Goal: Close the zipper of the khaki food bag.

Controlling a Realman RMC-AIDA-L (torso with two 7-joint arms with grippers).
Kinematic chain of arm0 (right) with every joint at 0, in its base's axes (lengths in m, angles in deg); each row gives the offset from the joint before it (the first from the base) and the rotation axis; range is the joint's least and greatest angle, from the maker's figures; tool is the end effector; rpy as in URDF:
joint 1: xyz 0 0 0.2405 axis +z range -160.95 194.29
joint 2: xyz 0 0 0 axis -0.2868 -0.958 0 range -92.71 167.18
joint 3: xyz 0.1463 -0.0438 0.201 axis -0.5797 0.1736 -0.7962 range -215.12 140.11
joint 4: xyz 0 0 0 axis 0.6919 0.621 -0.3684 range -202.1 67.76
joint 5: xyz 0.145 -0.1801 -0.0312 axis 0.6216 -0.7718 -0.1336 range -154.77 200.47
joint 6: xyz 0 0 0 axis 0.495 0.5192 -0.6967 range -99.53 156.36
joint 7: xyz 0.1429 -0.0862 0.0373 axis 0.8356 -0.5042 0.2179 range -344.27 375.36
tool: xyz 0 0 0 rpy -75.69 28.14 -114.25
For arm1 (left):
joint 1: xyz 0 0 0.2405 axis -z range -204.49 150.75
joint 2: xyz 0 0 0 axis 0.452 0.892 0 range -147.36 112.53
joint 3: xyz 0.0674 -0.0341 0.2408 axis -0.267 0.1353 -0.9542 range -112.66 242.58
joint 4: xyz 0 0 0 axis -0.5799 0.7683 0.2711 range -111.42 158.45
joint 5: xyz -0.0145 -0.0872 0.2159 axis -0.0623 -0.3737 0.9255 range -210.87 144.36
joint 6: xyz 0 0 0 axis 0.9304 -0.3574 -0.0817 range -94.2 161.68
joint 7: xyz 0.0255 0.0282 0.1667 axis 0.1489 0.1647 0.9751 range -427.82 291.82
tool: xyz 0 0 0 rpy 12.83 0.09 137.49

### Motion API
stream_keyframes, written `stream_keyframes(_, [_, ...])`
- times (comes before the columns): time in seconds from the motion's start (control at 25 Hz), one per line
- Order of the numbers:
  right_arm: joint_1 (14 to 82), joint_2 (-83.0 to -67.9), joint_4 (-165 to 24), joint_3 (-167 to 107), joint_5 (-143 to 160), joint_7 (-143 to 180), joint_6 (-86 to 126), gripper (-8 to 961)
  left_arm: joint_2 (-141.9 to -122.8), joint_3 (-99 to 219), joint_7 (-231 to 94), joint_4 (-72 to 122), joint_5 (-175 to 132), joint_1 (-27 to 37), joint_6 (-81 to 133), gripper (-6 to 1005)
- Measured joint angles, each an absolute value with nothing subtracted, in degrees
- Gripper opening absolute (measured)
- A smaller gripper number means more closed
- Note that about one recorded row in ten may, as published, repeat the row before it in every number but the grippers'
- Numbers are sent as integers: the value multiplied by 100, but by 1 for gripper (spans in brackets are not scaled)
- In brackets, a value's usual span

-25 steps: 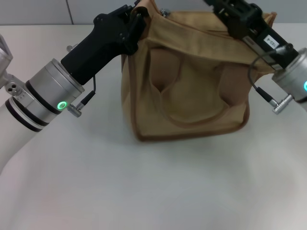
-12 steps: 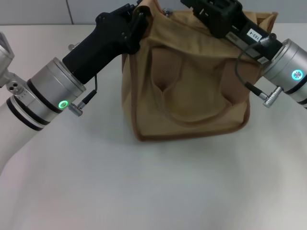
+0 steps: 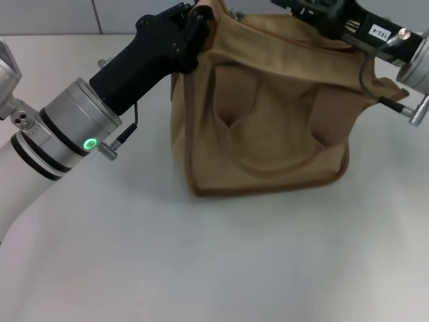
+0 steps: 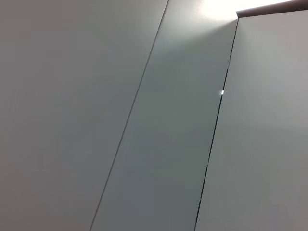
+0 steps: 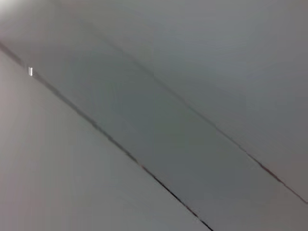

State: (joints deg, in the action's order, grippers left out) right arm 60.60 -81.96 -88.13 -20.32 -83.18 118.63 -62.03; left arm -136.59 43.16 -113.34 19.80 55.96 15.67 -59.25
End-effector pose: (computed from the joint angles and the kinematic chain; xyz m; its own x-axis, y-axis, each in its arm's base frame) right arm 0.1846 0.4118 -0.0065 0.1604 -0.5962 -0.7866 -0.6823 -0.6429 0.3482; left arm -0.1755 0.3701 -0.0569 0.3236 0.0250 0.9459 0.5184 -0.8410 -0.1551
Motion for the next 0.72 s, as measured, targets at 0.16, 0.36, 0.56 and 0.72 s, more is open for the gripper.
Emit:
stream_keyframes(0.16, [6091,-8210,-9102,-1753,-8286,11071,-6180,376,-13659,4316,-11328,1982,5596,1573,-5924,31])
stream_keyframes(0.36, [6061,-8230,-9073,-1731,-7896,9640,-6207,372,-13659,4312,-11327,1983,5596,1572,-5925,31])
stream_keyframes(0.56, [6121,-8237,-8973,-1631,-7783,8438,-5988,367,-13659,4308,-11327,1975,5598,1596,-5926,31])
stream_keyframes(0.72, [6129,-8240,-8973,-1351,-7773,7968,-5708,367,-13659,4307,-11327,1971,5601,1610,-5932,32])
